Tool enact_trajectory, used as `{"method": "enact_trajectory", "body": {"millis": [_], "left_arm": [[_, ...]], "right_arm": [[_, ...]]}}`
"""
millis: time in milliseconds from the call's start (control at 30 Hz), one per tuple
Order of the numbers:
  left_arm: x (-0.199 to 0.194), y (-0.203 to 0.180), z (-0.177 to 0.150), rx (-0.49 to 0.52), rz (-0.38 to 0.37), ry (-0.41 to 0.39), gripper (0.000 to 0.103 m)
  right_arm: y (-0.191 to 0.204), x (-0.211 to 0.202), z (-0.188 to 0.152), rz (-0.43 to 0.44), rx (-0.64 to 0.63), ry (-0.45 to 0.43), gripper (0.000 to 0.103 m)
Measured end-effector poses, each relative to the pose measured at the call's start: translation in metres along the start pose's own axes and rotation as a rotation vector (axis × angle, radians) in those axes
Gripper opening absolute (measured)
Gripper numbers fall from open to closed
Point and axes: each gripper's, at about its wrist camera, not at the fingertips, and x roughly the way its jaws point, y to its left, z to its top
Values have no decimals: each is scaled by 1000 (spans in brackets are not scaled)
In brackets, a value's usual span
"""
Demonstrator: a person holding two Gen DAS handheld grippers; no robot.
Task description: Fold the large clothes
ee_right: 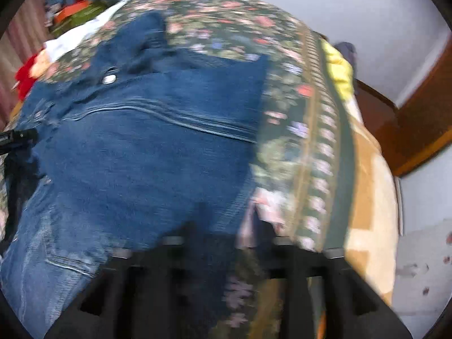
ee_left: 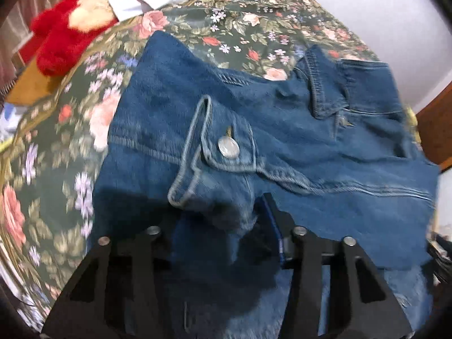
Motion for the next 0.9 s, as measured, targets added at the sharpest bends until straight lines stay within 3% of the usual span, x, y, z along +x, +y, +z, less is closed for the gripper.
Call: {"method": "enact_trajectory", "body": {"millis": [33, 67, 167, 233, 367, 500, 600, 733, 800, 900], "left_arm": [[1, -4, 1, 12, 30, -13, 36], [2, -9, 2, 27, 54, -20, 34], [-5, -25, -2, 104, 121, -74, 28], [-21, -32, -3, 141, 143, -130, 27], [-60, -29, 8, 138, 107, -235, 26], [-92, -24, 25, 153, 89, -313, 26], [-81, -18, 26, 166, 106, -277, 28], [-42, -8, 8, 203, 162, -166, 32], [-22, -2, -4, 223, 178, -93, 40], [-24, -2, -16, 290, 182, -81, 49]], "right_arm": [[-7, 2, -2, -45, 29, 17, 103], [-20, 4, -5, -22, 78, 32, 103], [-50, 10, -13, 184, 224, 90, 103], [-63, 11, -15, 248, 298, 90, 103], [-73, 2, -1, 351, 347, 54, 103], [-64, -9, 28, 371, 308, -4, 103], [-51, -5, 50, 378, 274, -26, 103], [-35, 28, 65, 393, 287, 36, 101], [-29, 43, 68, 419, 302, 73, 98], [-29, 51, 70, 463, 328, 80, 97]]}}
